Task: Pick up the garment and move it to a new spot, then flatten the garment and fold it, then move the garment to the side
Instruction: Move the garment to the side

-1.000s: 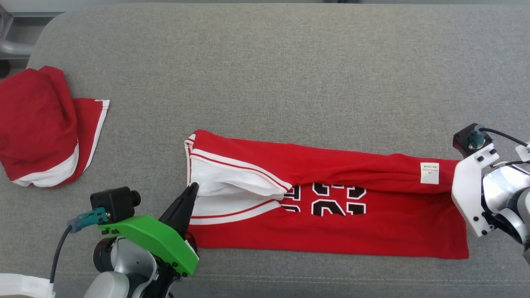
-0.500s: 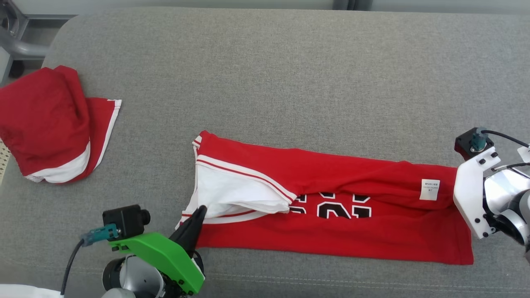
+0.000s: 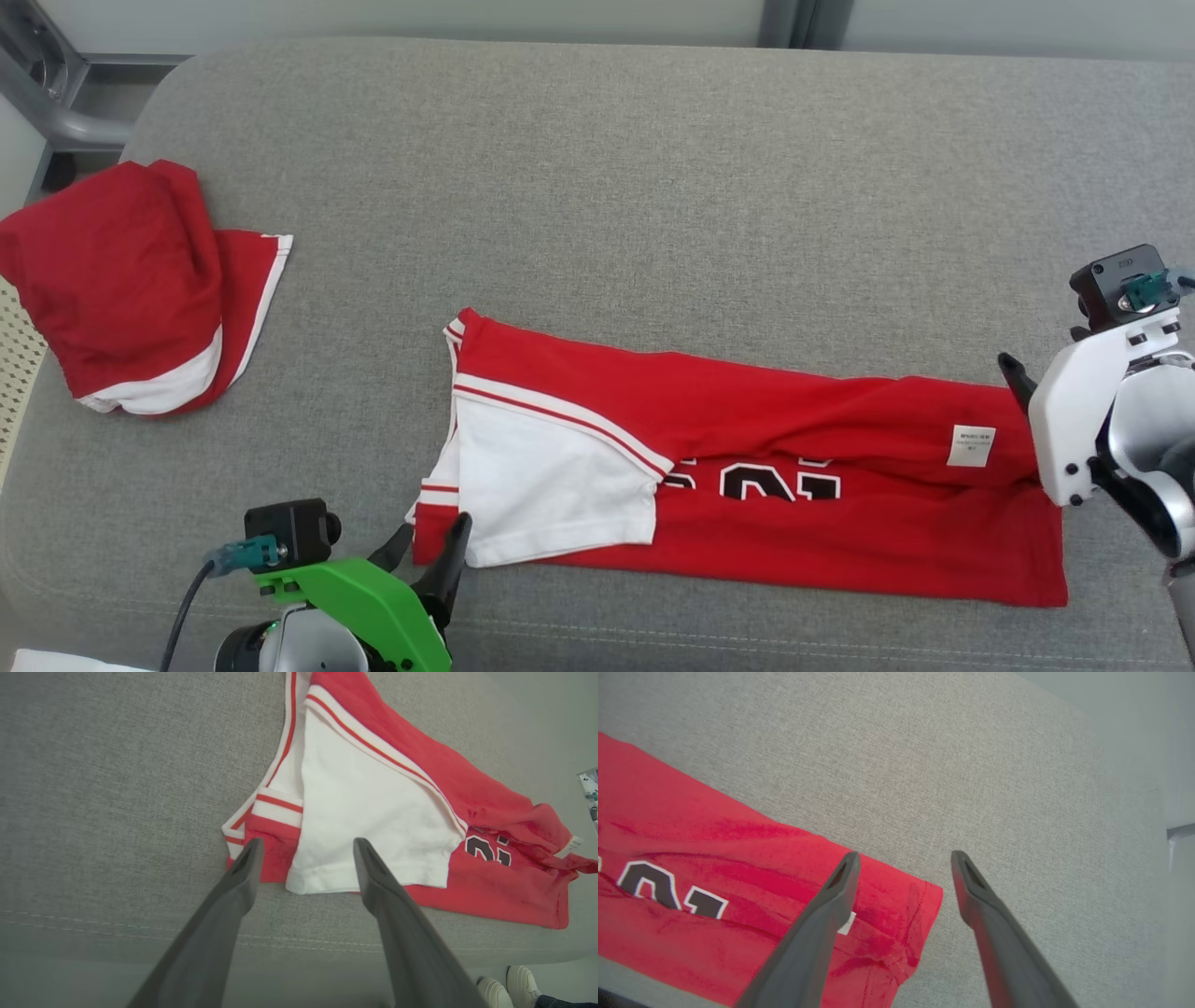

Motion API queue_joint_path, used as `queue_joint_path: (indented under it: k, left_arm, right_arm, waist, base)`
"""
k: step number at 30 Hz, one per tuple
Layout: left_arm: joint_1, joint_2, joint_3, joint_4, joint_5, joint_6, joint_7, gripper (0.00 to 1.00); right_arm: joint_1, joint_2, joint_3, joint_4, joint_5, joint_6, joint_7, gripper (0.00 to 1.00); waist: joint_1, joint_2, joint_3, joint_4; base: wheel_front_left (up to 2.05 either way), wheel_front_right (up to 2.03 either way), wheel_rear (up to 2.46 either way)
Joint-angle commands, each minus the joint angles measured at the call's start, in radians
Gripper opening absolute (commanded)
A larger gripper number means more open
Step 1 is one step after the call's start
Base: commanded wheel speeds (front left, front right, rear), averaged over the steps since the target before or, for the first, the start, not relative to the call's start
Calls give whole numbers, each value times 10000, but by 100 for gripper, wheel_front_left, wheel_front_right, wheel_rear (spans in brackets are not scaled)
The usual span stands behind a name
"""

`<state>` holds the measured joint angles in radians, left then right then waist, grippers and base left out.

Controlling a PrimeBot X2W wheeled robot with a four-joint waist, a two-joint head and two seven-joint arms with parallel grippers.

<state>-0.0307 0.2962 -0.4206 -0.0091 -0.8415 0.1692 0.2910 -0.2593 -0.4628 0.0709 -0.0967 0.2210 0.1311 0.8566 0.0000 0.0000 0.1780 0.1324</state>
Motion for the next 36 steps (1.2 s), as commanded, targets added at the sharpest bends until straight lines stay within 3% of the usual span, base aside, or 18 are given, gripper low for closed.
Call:
queue_joint_path:
  k: [1, 5, 9, 12, 17, 27, 36]
  left_arm:
    - [37, 61, 23, 57, 130, 61, -59, 100]
    - [-130, 141, 7, 279, 501, 108, -462, 100]
    - [-370, 213, 129, 499, 1082, -128, -1584, 100]
    - [-485, 220, 115, 755, 1618, -289, -2626, 100]
    - [-613, 99, 182, 1322, 2370, -180, -4224, 100]
    - [-429, 22, 233, 1948, 3446, -2, -5492, 100]
    - [-124, -173, 1004, 1913, 3834, -117, -5565, 100]
  right_arm:
    - [203, 246, -116, -58, -91, -7, -259, 100]
    - [512, 1496, -765, -60, -225, -7, -1823, 100]
    - [887, 2570, -1198, 265, -479, -8, -3679, 100]
    - [1144, 3120, -1206, 622, -626, -5, -5135, 100]
    - [1399, 3684, -1322, 1321, -762, -10, -7456, 100]
    - [1712, 4061, -1327, 2699, -972, -8, -9690, 100]
    - [1900, 4101, -1024, 3438, -384, -10, -10171, 100]
  waist:
    - [0, 0, -41, 19]
    - [0, 0, -201, 83]
    - [0, 0, -431, 134]
    - [0, 0, -655, 148]
    - [0, 0, -1036, 153]
    - [0, 0, -2036, 132]
    - [0, 0, -2340, 100]
  base:
    - [0, 0, 0]
    - [0, 0, 0]
    - [0, 0, 0]
    - [0, 0, 0]
    - [0, 0, 0]
    - [0, 0, 0]
    - [0, 0, 0]
